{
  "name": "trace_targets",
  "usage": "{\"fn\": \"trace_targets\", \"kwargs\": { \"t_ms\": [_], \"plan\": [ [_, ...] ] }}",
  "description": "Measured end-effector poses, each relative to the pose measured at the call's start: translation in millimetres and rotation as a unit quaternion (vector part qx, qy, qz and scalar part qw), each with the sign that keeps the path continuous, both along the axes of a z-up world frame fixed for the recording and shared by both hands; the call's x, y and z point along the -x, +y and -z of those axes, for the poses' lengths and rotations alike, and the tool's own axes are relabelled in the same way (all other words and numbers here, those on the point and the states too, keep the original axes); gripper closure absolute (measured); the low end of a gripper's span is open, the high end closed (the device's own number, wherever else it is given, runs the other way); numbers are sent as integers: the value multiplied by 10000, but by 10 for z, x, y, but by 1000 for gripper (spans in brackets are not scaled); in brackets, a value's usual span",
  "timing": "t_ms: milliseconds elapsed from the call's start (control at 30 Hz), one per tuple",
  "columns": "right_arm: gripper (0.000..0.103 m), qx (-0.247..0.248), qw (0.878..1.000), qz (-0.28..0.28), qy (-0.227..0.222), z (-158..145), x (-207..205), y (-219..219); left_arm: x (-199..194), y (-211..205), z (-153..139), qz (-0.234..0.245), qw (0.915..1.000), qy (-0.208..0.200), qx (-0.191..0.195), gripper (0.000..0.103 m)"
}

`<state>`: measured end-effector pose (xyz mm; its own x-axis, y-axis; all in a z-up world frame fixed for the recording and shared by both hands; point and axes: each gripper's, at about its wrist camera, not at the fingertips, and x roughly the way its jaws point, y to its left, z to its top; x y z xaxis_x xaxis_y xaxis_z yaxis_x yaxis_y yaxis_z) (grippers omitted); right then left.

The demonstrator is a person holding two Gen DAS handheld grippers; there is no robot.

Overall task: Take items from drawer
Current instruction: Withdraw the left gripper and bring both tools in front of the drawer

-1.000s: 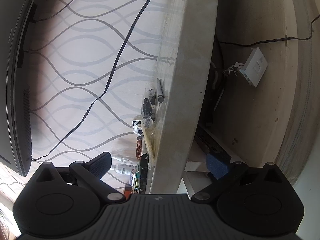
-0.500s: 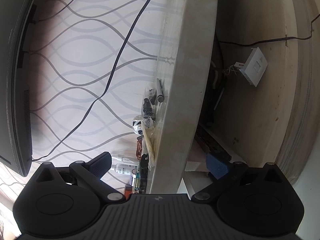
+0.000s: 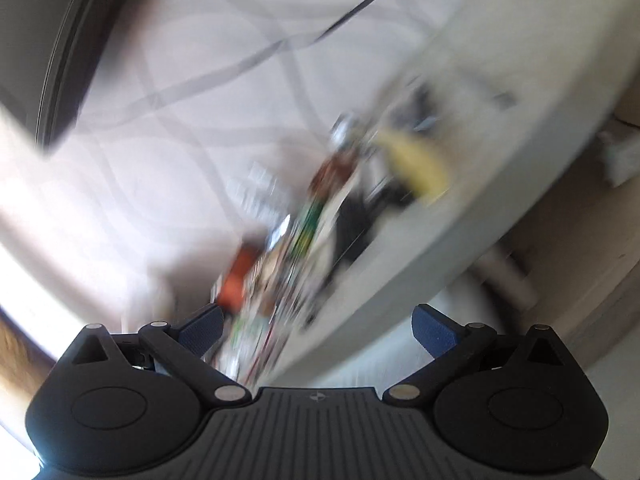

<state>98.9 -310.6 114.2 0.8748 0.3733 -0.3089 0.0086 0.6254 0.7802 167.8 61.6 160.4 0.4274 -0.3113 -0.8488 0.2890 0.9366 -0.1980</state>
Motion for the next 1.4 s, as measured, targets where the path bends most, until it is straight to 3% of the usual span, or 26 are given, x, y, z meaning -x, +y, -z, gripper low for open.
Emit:
{"fn": "trace_targets", "kwargs": {
  "t_ms": [100, 267, 433, 533, 633, 833, 1000, 1133, 1233, 1400],
  "plan": [
    [0, 880, 9932, -395, 646, -260, -54, 413, -146, 93, 76, -358, 9981, 490, 129, 14],
    [0, 2338, 9573, -310, 1673, -438, -129, 1069, -218, 0, 212, -510, 9971, 328, -454, 12],
    [0, 2892, 9211, -238, 2597, -354, -184, 1479, -196, -179, 193, -8, 9987, 298, -405, 4],
    [0, 2898, 9109, -50, 2936, -356, -173, 1598, -243, -233, 130, 154, 9976, 320, -598, 4],
    [0, 2822, 9126, 173, 2953, -429, -76, 1654, -302, -195, 79, 91, 9964, 291, -788, 2],
    [0, 2928, 9170, 413, 2678, -544, 144, 1745, -277, -189, 107, 217, 9965, -34, -808, 1],
    [0, 3014, 9195, 612, 2446, -641, 328, 1821, 49, -367, 37, 369, 9963, -210, -748, 1],
    [0, 3080, 9209, 772, 2259, -718, 474, 1882, 428, -401, -119, -122, 9941, -590, -902, 0],
    [0, 3011, 9264, 735, 2138, -720, 580, 1799, 609, -387, -149, -623, 9926, -539, -889, 0],
    [0, 3143, 9245, 635, 2060, -762, 760, 1676, 922, -498, -188, -1103, 9866, -573, -1055, 0]
  ]
}}
